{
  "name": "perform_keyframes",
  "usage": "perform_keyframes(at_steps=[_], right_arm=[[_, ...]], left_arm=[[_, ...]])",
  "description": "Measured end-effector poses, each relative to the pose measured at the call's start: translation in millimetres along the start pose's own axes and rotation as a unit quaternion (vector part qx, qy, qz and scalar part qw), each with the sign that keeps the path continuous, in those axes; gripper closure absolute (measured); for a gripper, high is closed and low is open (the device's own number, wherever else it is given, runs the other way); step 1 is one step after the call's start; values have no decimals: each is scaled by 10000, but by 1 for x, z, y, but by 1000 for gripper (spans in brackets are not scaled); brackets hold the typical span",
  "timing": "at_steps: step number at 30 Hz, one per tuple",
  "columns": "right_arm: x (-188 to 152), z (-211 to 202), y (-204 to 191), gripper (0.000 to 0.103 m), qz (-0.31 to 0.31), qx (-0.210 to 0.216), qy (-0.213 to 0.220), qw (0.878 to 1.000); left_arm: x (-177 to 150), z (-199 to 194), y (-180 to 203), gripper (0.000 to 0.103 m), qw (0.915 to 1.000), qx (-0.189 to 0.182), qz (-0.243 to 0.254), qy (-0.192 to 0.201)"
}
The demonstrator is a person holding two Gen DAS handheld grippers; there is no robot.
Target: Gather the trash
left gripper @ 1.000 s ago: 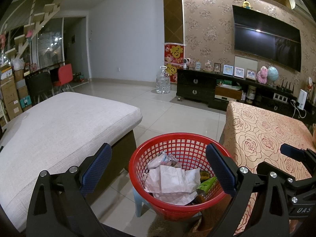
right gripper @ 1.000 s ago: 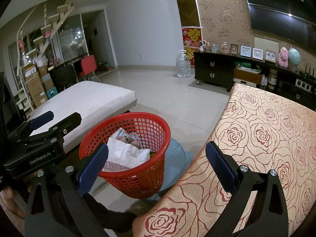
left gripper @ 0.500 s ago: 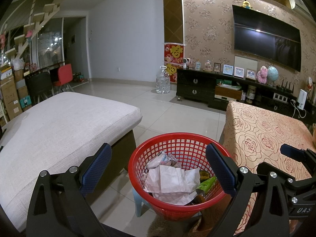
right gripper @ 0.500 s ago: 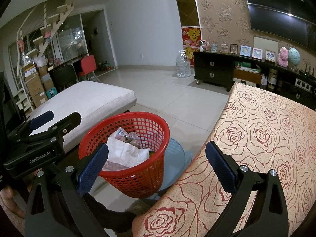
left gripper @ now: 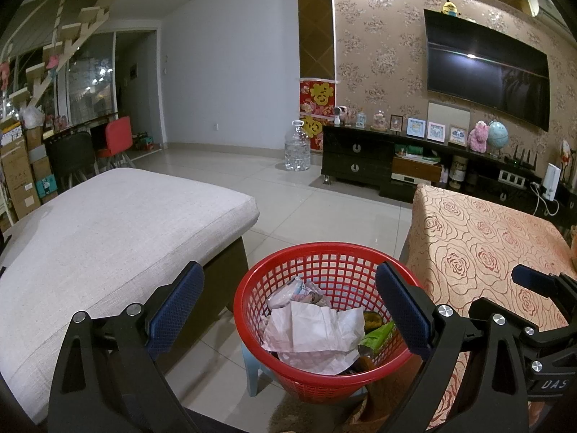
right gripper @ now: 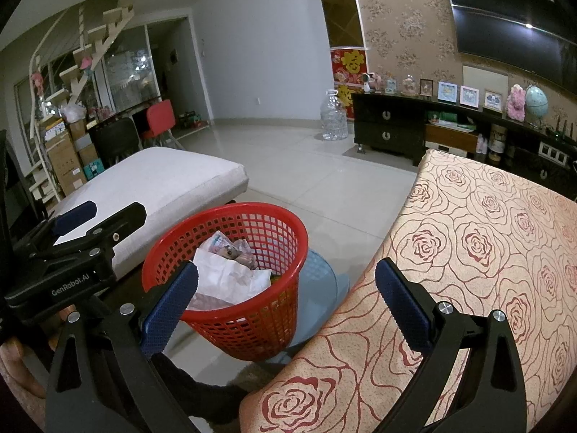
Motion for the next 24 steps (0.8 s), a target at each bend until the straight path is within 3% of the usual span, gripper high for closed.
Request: perform_keyframes(at_steps=[14,18,24], right_arm=[[-10,-3,6,7,64,-59,-30,10000],[-10,-8,16,7,209,-97,-36,9997],[-23,-45,65,7,509,-626,70,9967]], left_arm=[[-2,0,3,10,9999,-100,-39,7],[-3,1,1,10,9994,-274,-182,-44],[-3,2,6,10,9988,-429,-211,-107]])
Point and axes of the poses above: each gripper's, at about its wrist camera, not at the fingertips, and z roughly the way its jaws point, y to its right, x to its top, the point moved 5 cm from there along z, roughly the way its jaws point, and after that the axes turned 11 degrees about x, right-handed, at the moved point
